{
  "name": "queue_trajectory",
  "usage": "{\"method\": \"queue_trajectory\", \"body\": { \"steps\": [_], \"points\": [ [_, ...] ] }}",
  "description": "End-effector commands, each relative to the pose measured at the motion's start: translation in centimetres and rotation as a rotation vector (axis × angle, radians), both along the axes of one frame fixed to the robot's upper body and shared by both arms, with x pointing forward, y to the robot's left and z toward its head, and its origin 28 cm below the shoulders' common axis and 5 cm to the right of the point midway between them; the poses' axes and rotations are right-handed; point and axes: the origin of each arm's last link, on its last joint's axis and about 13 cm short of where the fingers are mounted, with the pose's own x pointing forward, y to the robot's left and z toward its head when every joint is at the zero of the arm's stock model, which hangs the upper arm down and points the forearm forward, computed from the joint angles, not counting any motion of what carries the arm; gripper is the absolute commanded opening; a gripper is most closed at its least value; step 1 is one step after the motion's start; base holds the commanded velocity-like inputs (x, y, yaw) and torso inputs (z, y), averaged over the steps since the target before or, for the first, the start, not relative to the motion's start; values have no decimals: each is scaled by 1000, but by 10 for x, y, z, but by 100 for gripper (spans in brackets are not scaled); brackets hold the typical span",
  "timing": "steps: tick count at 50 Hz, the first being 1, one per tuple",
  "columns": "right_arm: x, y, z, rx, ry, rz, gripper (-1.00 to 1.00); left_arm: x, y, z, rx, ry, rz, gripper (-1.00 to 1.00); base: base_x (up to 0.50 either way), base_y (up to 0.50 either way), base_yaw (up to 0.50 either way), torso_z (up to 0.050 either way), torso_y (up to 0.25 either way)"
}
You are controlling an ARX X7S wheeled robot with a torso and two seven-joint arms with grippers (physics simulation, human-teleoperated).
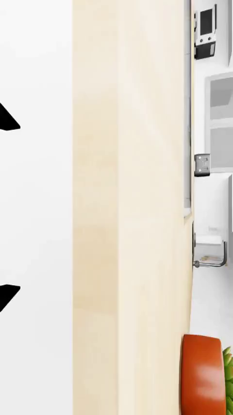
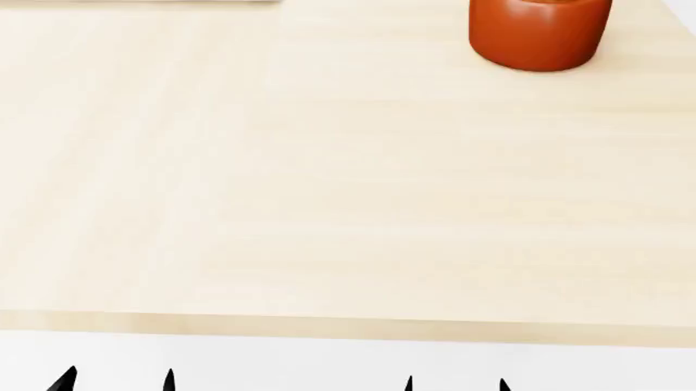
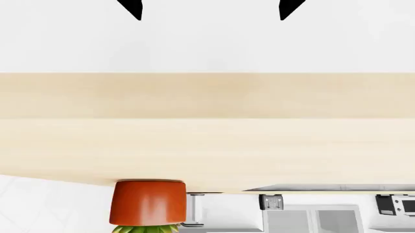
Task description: Place the cup inside the bowl on the dining table and move the bowl to any counter.
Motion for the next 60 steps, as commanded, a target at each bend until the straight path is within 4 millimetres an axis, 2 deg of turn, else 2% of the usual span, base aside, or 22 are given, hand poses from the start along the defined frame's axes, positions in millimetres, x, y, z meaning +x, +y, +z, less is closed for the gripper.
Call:
{"method": "queue_trajectory", "body": {
  "steps": [1,29,60],
  "points": [
    [0,1,0,-1,-8,6,100,-1,1,0,1,3,-1,100,0,0,0,0,0],
    [-1,3,-1,-5,-6,57,100,1,-1,3,9,-5,2,100,0,0,0,0,0],
    [0,3,-1,-9,14,51,100,0,0,3,17,-6,1,100,-492,159,0,0,0]
  ]
}}
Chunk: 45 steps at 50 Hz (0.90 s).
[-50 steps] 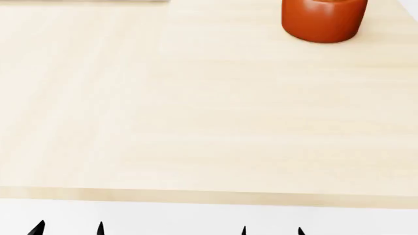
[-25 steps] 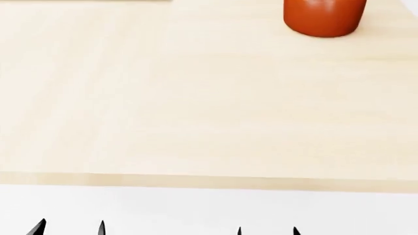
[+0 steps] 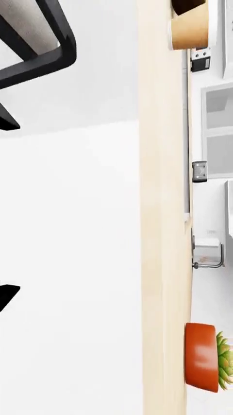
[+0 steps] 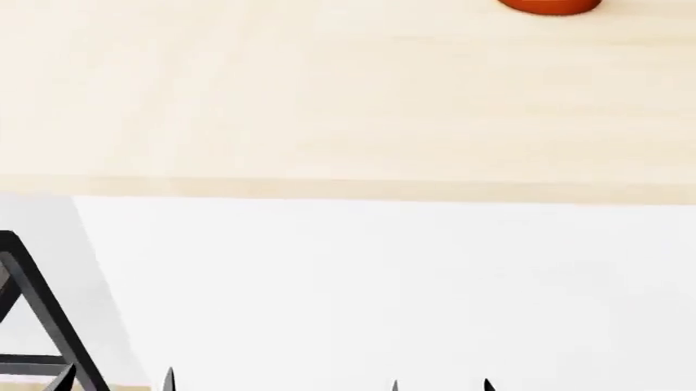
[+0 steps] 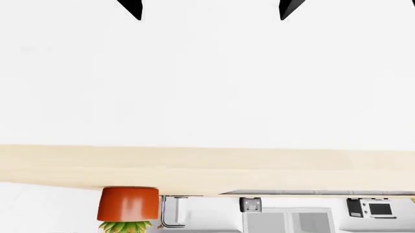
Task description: Place the cup inside the bowl on the dining table and move the bowl to any counter.
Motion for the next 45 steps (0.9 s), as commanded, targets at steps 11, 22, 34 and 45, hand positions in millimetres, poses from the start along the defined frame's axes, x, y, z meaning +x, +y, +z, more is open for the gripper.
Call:
{"method": "queue_trajectory", "body": {
  "steps": [11,22,34,45],
  "points": [
    [0,1,0,-33,-1,11,100,-1,1,0,3,-1,1,100,-451,319,0,0,0],
    [0,0,0,-24,-3,-2,100,-2,2,0,5,-2,-2,100,-127,500,0,0,0],
    [0,0,0,-27,-10,-7,100,0,0,0,7,-2,-4,100,-2,500,0,0,0],
    [0,0,0,-25,-12,-11,100,-1,0,0,9,-3,-5,100,-82,500,0,0,0]
  ]
}}
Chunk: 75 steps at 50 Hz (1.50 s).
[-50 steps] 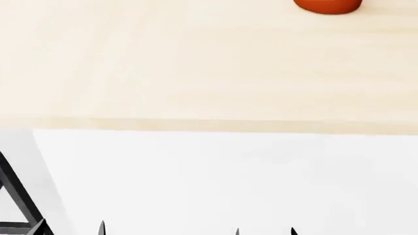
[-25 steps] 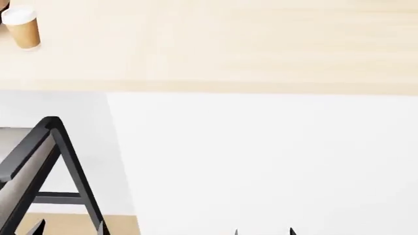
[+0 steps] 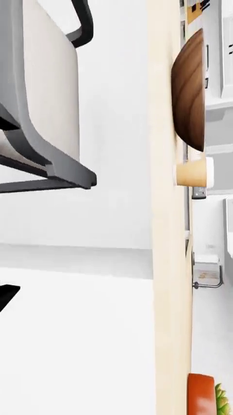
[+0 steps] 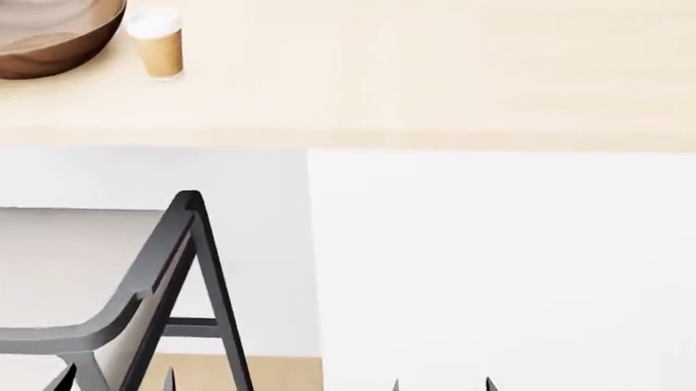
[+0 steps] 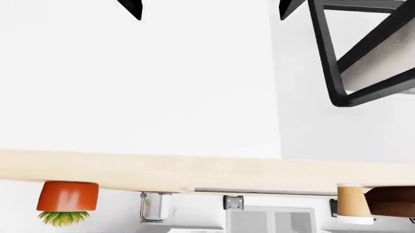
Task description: Place the cup inside the bowl on the dining table and move the bowl to any counter.
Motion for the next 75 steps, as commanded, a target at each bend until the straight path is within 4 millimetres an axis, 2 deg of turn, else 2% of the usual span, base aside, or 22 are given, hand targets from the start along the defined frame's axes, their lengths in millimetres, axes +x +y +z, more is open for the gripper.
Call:
{"method": "queue_trajectory", "body": {
  "steps": [1,27,52,75],
  "points": [
    [0,0,0,0,-2,-4,100,0,-1,0,2,0,-1,100,-203,500,0,0,0],
    [0,0,0,-8,5,-7,100,-1,1,-1,-1,3,2,100,-177,500,0,0,0],
    [0,-1,0,6,-3,-7,100,0,0,0,7,-3,2,100,-3,497,0,0,0],
    [0,0,-1,24,5,4,100,-2,1,0,-15,-8,-14,100,117,55,0,0,0]
  ]
}}
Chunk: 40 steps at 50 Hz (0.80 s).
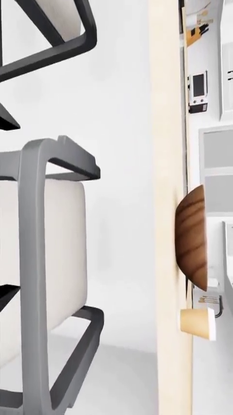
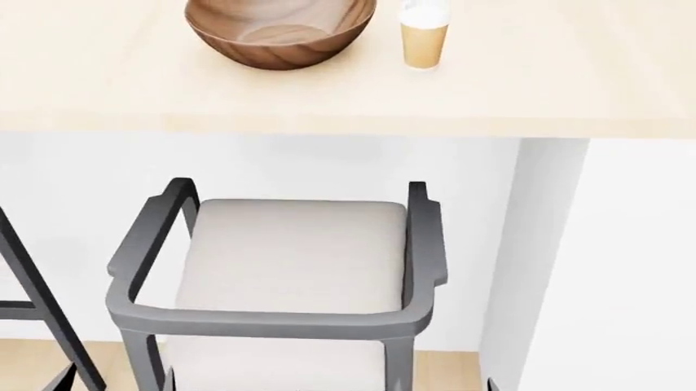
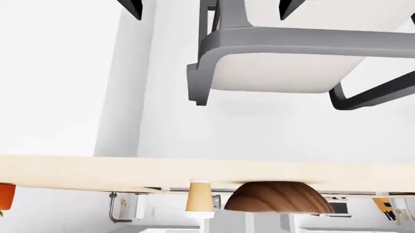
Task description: Place the cup inside the bowl on the dining table and move the bowl to any counter.
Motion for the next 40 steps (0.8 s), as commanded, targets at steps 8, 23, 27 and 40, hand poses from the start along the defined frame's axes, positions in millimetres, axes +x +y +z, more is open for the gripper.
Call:
{"method": "queue_trajectory", "body": {
  "steps": [8,23,27,40],
  "points": [
    [0,0,1,15,-5,6,100,-2,2,1,-32,-7,3,100,0,0,0,0,0],
    [0,0,0,25,-3,3,100,-3,2,2,-26,-25,-1,100,0,0,0,25,0],
    [0,0,0,26,-1,2,100,-2,1,1,-22,-23,-2,100,0,0,0,50,0],
    [0,0,0,26,3,-1,100,-1,1,2,-10,-18,-4,100,0,0,0,50,0]
  ]
}}
